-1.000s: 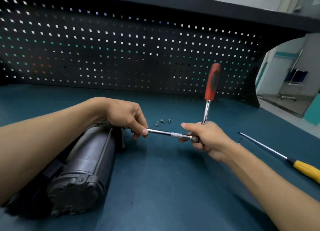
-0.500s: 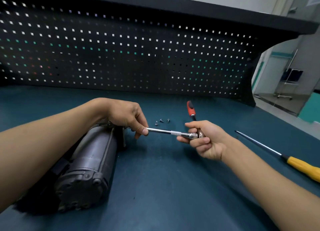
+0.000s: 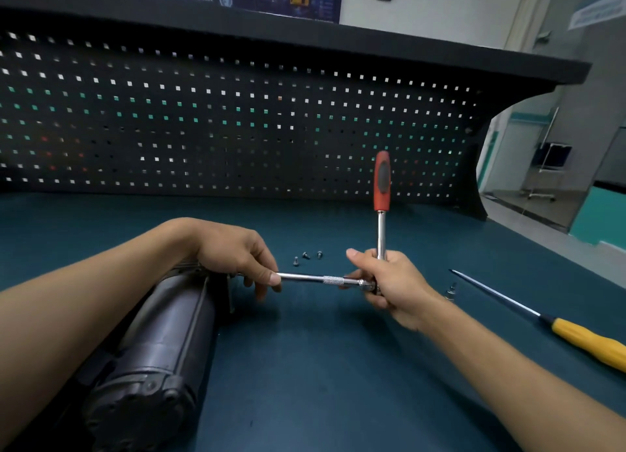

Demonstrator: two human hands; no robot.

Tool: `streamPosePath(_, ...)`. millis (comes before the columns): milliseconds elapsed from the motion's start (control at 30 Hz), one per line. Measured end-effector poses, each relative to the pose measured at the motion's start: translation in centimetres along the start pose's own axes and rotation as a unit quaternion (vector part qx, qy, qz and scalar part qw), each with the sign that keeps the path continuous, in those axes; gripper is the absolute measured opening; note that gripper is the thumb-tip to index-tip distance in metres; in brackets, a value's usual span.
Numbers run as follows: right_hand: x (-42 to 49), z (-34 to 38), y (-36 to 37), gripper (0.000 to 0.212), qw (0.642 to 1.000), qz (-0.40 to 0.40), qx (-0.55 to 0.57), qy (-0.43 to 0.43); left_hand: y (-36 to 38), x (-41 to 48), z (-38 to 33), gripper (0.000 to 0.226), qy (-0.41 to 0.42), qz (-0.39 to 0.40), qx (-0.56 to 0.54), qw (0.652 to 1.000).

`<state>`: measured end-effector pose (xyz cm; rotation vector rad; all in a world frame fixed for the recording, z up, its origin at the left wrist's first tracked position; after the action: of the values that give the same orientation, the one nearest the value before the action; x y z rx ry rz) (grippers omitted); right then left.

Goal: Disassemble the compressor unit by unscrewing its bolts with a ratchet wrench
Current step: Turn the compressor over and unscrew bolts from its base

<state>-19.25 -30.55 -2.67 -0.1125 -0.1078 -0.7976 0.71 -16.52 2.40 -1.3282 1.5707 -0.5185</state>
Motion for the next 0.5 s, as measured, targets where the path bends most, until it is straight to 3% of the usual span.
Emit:
streamPosePath(100, -0.2, 0.7, 0.0, 0.053, 0.992, -0.006, -0.058, -0.110, 0.0, 0.0, 0.0, 0.019, -0.003, 0.003, -0.005, 1.000)
streamPosePath(267, -0.7, 1.4, -0.3, 0.051, 0.941, 0.038, -0.198, -0.273, 0.1, -0.2, -0.3, 0.024, 0.001, 0.010, -0.004, 1.000)
streamPosePath(400, -1.0, 2.1, -0.1, 0.031, 0.904, 0.045, -0.263, -0.335, 0.1, -0.4, -0.5, 0.023, 0.005, -0.001, -0.018, 1.000)
streamPosePath(500, -1.0, 2.2, -0.1, 0.037, 0.893, 0.043, -0.278, -0.352, 0.1, -0.3, -0.4, 0.024, 0.003, -0.005, -0.017, 1.000)
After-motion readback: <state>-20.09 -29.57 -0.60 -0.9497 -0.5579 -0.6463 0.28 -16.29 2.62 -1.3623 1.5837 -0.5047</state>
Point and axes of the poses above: each hand's wrist, its own x-axis towards the middle knuckle, its own y-axis out of the palm, z = x × y, the point moved 4 cm from there along x, towards the middle knuckle, and after that the axes turned 7 degrees about -y, right-handed, at the moved point
